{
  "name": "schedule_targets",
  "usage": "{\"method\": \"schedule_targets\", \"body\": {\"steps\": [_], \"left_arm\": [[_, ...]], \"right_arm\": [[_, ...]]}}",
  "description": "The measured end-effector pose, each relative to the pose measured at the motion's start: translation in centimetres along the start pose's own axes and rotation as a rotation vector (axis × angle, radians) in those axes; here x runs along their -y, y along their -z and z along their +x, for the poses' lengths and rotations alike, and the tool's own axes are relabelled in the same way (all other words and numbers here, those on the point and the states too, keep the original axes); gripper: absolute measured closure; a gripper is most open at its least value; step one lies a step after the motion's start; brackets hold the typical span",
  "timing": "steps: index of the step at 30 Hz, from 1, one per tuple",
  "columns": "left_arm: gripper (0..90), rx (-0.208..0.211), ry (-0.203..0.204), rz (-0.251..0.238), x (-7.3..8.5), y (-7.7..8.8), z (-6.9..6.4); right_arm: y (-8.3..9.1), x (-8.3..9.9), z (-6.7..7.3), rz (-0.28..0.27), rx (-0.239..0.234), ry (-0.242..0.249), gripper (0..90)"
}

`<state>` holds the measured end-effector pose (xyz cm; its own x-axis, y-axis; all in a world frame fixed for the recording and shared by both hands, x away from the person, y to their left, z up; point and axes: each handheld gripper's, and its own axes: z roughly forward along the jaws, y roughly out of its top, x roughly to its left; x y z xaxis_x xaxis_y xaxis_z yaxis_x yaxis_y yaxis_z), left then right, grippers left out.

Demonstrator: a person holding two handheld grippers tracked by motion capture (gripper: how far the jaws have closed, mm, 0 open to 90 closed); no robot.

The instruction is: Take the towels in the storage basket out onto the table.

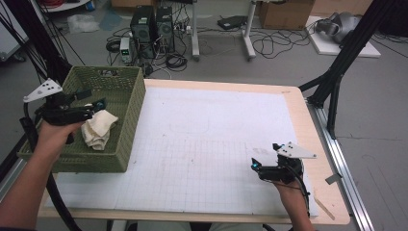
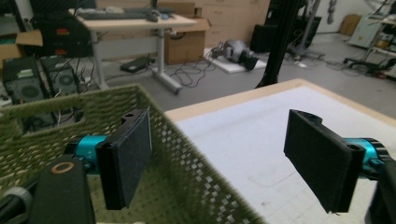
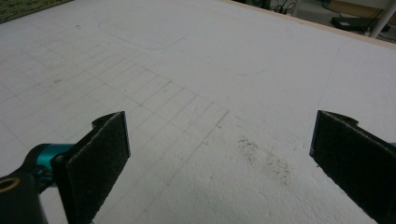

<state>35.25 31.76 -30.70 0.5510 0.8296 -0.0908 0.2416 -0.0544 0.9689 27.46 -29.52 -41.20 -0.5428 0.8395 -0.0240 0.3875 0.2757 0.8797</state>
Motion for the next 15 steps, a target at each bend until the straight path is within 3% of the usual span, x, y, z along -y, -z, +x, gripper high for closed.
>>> {"method": "schedule_targets", "body": {"steps": [10,15], "left_arm": [[24.4,-0.147,0.045,0.156,2.7,-1.0,3.5],[24.8,-0.181,0.089,0.22,3.5,-1.7,4.8]], "right_arm": [[-0.1,0.1,0.1,0.007,-0.001,0.001,4.0],[-0.1,0.0,0.0,0.008,0.001,0.002,4.0]]}}
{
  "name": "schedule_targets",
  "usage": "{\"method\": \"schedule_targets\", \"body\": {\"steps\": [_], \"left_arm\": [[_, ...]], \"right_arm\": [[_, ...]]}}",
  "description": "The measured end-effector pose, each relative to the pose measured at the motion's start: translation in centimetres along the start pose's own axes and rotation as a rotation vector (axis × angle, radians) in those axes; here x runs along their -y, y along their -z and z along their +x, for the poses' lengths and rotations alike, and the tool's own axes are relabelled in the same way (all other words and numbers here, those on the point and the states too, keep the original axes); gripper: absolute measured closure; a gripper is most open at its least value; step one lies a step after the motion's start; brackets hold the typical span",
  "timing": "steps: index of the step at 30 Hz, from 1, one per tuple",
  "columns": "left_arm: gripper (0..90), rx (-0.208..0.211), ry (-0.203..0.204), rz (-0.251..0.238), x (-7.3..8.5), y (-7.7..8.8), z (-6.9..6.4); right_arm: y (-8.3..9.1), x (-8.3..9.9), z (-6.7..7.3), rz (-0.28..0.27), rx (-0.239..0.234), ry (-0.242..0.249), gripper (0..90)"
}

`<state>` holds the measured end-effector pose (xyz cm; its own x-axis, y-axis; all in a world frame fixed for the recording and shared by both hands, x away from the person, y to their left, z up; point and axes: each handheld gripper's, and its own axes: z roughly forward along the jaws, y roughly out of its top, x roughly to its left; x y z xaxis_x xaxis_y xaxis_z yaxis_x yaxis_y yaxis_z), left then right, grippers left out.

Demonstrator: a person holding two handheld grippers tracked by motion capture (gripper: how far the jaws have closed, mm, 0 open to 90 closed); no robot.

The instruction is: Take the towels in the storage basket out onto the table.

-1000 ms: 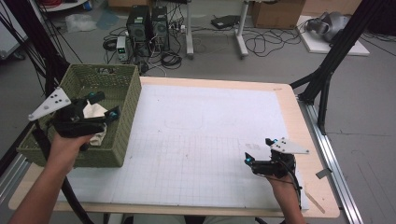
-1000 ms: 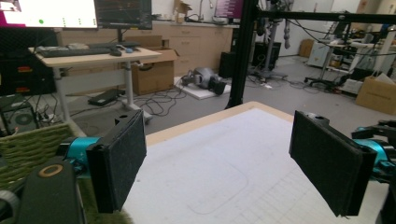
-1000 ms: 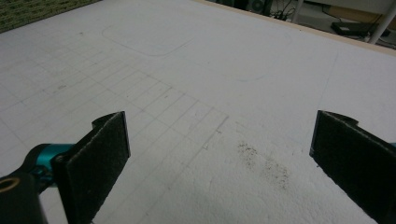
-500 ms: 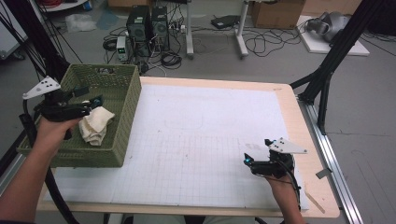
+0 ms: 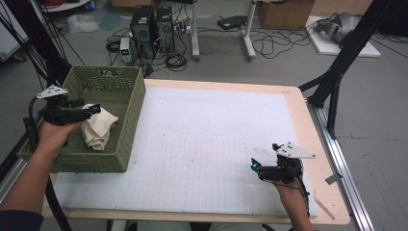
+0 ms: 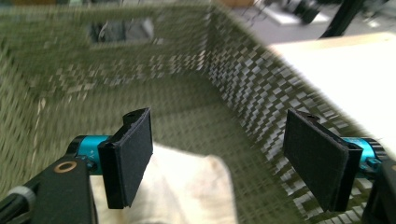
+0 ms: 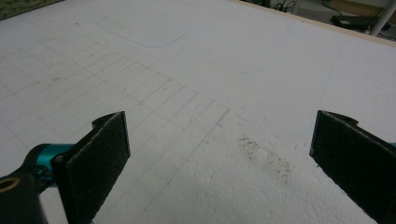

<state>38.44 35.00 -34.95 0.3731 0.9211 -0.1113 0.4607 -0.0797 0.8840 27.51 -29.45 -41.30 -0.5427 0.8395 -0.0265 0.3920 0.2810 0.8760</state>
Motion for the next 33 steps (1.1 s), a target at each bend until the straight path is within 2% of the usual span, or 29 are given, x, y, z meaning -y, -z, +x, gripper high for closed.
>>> {"method": "schedule_targets", "body": {"steps": [3,10,15,17,18,19,20,24,26,29,33], "left_arm": [[25.2,-0.024,0.006,0.056,0.3,-0.7,0.4],[26.6,-0.067,0.029,0.138,1.3,-1.6,1.1],[27.5,-0.129,0.038,0.291,1.9,-2.7,1.1],[32.5,-0.135,0.036,0.346,2.1,-3.1,1.2],[36.6,-0.14,0.042,0.359,2.1,-3.2,1.2],[46.2,-0.133,0.05,0.371,2.2,-3.2,1.3],[46.2,-0.126,0.048,0.382,2.2,-3.2,1.3],[71.7,-0.123,0.038,0.407,2.2,-3.2,1.2],[77.6,-0.113,0.056,0.395,2.1,-3.1,1.4],[82.3,-0.112,0.077,0.374,2.0,-2.8,1.4],[83.4,-0.109,0.071,0.328,1.8,-2.4,1.3]], "right_arm": [[0.0,0.0,0.0,0.002,0.0,0.0,4.0],[-0.1,0.1,0.0,0.011,0.002,-0.001,4.0],[-0.1,0.1,0.0,0.01,0.003,0.008,4.0],[-0.1,0.1,0.1,0.01,0.003,0.008,4.1],[0.0,0.1,0.1,0.008,0.004,0.009,4.0],[0.0,0.1,0.1,0.008,0.006,0.006,4.0],[0.0,0.1,0.1,0.008,0.006,0.006,4.0],[0.0,0.1,0.0,0.007,0.007,0.009,4.0],[0.1,0.1,0.0,0.008,0.007,0.011,4.0],[0.1,0.2,0.0,0.01,0.009,0.009,4.0],[0.1,0.2,0.0,0.007,0.011,0.008,4.1]]}}
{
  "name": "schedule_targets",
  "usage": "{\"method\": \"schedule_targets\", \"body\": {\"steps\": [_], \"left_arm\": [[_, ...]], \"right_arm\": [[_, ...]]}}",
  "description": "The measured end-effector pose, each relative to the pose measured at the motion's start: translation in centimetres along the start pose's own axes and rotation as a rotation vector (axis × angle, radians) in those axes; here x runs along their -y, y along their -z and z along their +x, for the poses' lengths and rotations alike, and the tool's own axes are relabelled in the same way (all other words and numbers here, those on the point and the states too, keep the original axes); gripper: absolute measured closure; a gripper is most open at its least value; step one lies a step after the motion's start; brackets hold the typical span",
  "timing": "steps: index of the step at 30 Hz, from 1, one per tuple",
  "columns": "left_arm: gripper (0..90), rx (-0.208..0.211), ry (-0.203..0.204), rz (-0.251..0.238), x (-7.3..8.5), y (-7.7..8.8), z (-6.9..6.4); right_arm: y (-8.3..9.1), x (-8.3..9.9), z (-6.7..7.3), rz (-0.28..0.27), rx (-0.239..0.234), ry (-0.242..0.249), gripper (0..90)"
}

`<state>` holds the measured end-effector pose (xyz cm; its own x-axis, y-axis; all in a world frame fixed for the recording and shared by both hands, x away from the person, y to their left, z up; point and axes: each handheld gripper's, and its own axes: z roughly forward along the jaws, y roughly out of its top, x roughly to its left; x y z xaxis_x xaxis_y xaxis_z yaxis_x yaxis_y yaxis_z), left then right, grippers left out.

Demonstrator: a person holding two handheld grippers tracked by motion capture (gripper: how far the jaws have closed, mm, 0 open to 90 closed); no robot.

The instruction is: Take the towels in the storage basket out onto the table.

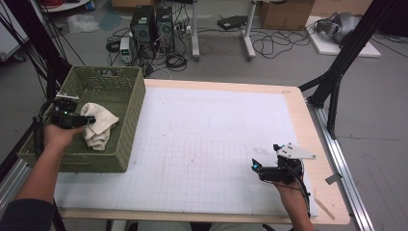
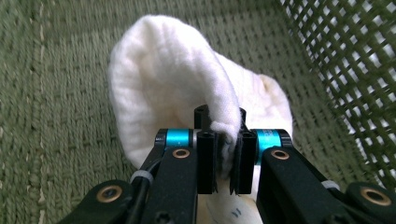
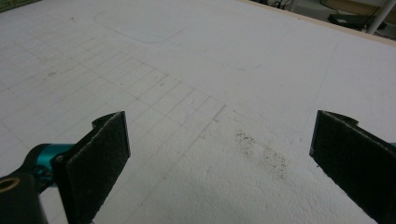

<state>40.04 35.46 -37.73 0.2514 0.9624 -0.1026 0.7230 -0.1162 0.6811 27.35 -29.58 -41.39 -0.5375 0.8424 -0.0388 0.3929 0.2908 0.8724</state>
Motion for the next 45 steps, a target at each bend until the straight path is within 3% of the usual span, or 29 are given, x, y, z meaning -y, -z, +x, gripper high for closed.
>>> {"method": "schedule_targets", "body": {"steps": [7,8,17,26,37,41,45], "left_arm": [[84.1,0.014,0.004,-0.152,-0.1,1.9,0.1],[84.2,0.014,0.011,-0.198,-0.1,2.5,0.0],[84.3,0.035,-0.007,-0.391,-0.9,6.2,-0.1],[84.3,0.066,-0.086,-0.552,-2.3,9.7,-1.7],[84.2,0.106,-0.163,-0.682,-3.7,12.8,-4.2],[84.2,0.103,-0.2,-0.706,-4.2,13.7,-5.3],[84.2,0.136,-0.213,-0.755,-4.6,14.5,-6.5]], "right_arm": [[0.1,-0.1,0.0,0.002,0.003,0.0,4.0],[0.0,-0.1,0.0,-0.001,0.003,0.0,4.1],[-0.1,-0.2,0.2,0.0,-0.001,0.002,4.0],[-0.1,-0.2,0.2,0.0,0.002,0.001,4.1],[-0.1,-0.2,0.2,-0.006,0.004,0.003,4.0],[-0.1,-0.3,0.3,-0.003,0.003,0.003,4.0],[-0.1,-0.3,0.3,-0.006,0.001,0.007,4.1]]}}
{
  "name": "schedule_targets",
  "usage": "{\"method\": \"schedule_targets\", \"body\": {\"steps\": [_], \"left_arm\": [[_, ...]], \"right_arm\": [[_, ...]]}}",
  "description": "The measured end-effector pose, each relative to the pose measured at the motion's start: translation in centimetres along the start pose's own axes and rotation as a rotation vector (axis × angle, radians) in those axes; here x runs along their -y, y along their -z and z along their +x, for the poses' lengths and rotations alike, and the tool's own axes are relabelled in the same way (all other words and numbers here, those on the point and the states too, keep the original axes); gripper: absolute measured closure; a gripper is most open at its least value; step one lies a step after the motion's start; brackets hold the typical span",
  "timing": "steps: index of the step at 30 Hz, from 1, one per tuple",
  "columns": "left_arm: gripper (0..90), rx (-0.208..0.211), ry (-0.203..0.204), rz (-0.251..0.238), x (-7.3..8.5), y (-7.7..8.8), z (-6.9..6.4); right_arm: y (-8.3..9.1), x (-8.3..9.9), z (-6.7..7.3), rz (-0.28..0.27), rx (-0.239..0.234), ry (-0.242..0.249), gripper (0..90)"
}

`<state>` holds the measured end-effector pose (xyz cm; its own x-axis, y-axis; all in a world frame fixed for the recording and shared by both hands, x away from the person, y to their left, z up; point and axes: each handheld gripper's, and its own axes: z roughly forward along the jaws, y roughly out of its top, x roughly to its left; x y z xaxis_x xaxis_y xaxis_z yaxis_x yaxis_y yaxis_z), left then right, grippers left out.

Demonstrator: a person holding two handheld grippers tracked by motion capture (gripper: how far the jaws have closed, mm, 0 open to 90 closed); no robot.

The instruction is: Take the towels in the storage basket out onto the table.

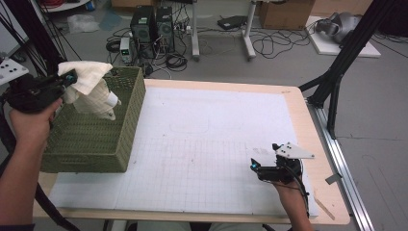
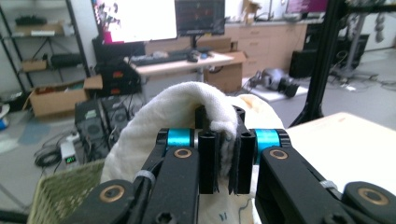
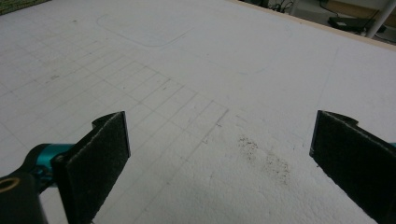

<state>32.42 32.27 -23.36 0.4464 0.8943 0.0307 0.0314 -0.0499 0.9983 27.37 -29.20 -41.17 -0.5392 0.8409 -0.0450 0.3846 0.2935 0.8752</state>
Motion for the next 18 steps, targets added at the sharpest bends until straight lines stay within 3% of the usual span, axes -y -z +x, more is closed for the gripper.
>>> {"method": "schedule_targets", "body": {"steps": [15,18], "left_arm": [[84.2,0.167,0.012,-0.149,-2.9,0.1,-3.9],[84.2,0.201,-0.005,-0.164,-3.4,0.1,-4.9]], "right_arm": [[-0.1,0.0,0.1,0.005,-0.001,0.001,4.1],[-0.1,0.0,0.1,0.002,-0.002,0.006,4.1]]}}
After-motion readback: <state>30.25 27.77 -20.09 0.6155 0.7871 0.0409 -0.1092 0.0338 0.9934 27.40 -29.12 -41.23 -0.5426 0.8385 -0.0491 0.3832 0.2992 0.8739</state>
